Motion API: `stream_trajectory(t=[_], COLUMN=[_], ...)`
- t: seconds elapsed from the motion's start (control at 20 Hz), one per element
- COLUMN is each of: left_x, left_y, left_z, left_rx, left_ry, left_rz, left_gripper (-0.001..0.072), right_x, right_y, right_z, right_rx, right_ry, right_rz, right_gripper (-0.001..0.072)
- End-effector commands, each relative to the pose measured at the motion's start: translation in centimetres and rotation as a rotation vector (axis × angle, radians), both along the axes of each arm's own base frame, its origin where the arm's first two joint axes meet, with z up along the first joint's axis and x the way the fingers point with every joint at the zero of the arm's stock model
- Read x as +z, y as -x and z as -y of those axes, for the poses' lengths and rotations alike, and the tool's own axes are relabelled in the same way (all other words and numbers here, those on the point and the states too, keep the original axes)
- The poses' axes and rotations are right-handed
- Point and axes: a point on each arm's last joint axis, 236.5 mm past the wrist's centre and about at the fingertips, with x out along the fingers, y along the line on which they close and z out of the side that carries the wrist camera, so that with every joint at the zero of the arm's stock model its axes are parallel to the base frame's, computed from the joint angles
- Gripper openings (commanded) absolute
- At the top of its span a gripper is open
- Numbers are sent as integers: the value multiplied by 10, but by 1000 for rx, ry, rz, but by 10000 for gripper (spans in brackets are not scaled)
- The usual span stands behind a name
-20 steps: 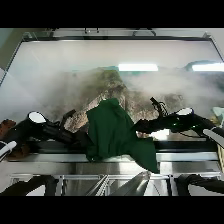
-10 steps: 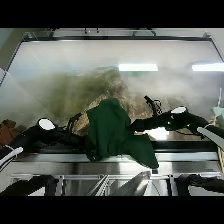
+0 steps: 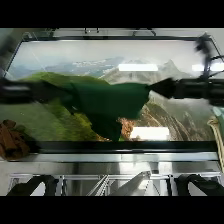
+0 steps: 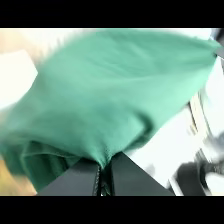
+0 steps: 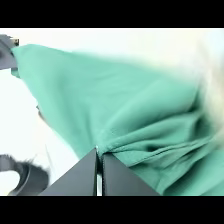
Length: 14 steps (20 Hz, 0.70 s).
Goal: Fold the shirts.
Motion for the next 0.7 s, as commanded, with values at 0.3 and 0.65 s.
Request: stream_trajectory(t=[0.3,0.65], left_x=[146,19], left_y=[42,-10], left_z=[-19,5], left_rx=[27,-151], left_ry=[-110,-47], left_rz=[362,-81], left_gripper=[27,27], right_x=[163,46], right_y=[79,-20], right_z=[33,10], right_rx=[-292,-138], right_ry=[30,68], right_rz=[607,197], right_gripper=[18,19])
